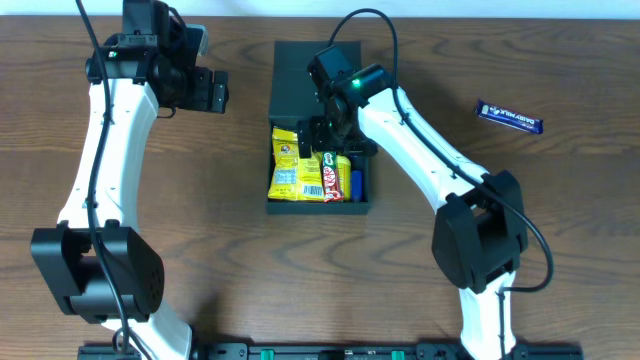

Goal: Pack container
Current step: 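Carry the candy bar into the box and release it, then move the right gripper to the blue candy bar on the right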

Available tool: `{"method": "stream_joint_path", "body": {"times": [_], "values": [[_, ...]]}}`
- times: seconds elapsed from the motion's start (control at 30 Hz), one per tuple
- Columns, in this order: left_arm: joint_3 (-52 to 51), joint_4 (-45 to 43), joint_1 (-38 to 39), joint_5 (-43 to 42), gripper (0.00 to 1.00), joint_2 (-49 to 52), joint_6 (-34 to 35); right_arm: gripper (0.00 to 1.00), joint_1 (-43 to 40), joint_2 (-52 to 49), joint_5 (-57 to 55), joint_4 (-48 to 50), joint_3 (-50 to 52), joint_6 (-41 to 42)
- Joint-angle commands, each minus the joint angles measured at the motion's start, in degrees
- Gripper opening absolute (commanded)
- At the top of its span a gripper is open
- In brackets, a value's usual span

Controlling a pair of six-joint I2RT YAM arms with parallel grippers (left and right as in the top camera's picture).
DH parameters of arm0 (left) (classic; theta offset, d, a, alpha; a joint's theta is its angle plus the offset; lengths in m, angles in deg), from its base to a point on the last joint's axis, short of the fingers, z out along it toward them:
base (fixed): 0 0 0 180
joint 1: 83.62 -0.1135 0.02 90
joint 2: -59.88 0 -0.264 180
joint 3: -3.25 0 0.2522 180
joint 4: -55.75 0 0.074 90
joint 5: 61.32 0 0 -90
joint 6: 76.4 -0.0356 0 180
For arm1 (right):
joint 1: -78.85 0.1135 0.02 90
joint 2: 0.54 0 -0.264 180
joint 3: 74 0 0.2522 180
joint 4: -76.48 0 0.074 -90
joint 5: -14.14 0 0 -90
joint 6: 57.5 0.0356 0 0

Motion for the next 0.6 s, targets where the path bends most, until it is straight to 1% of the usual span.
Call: {"method": "stream_joint_path", "body": {"times": [0.0, 0.13, 0.27, 0.4, 0.47, 0.57], "values": [[1.40, 0.17, -0.22, 0.61, 0.95, -1.46, -0.81, 0.99, -0.31, 0.50, -0.33, -0.33, -1.01, 0.42], [1.40, 0.17, -0.24, 0.61, 0.95, -1.46, -0.83, 0.99, -2.51, 2.36, -1.51, -0.61, -3.98, -0.24], [1.40, 0.15, -0.22, 0.61, 0.95, -1.46, -0.83, 0.99, -7.21, 4.90, -9.49, -0.55, -6.47, -5.20], [1.40, 0.17, -0.22, 0.61, 0.95, -1.46, -0.81, 0.99, -14.36, 5.03, -17.40, -0.04, -6.36, -19.76], [1.40, 0.15, -0.22, 0.59, 0.95, -1.46, -0.81, 0.99, -18.05, 4.46, -19.52, 0.02, -6.03, -23.56], [1.40, 0.20, -0.22, 0.59, 0.95, -1.46, -0.79, 0.99, -23.91, 3.54, -19.21, 0.07, -6.03, -27.08]]}}
